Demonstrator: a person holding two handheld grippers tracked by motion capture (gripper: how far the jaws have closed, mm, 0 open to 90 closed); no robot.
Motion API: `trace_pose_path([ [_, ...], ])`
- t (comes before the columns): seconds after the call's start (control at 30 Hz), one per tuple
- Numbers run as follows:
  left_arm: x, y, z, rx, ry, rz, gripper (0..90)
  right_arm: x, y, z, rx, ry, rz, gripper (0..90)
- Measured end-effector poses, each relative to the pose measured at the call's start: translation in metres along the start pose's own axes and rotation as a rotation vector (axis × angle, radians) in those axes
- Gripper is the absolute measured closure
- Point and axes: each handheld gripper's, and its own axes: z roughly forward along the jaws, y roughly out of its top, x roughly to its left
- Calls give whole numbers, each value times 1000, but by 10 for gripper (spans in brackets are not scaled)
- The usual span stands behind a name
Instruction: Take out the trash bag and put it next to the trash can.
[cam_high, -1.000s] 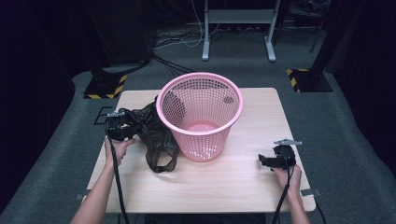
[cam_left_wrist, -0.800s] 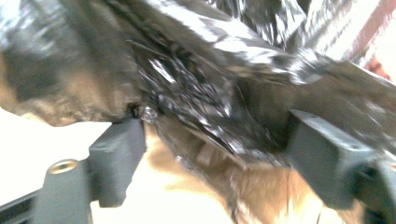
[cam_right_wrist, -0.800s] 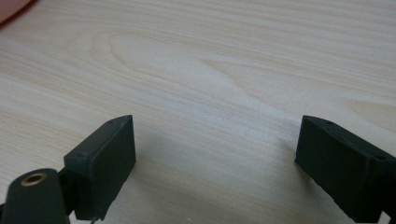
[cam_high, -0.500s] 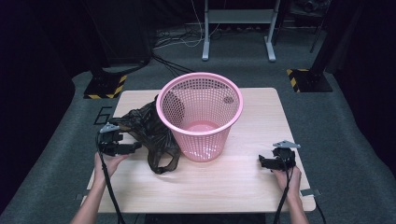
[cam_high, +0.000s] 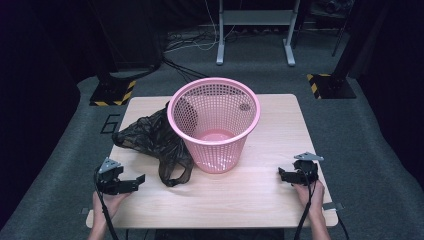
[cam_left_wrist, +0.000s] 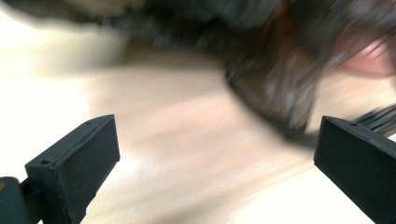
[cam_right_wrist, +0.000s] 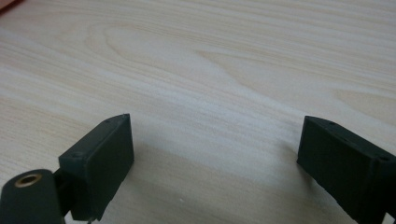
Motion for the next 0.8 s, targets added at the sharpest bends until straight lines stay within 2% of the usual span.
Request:
trace_pose_path([
  [0.13,6,-17,13,33,60,-11,2,-1,-2,-2,-3,-1,2,93],
  [0.3,11,-26,28,51,107,-28,2,0,-3,-3,0,-17,10,82],
  [0.4,5,-25,34,79,162,10,1,1,-3,-3,3,-24,17,72],
  [0.8,2,-22,38,76,179,-5,0,3,-2,-1,16,-26,21,24],
])
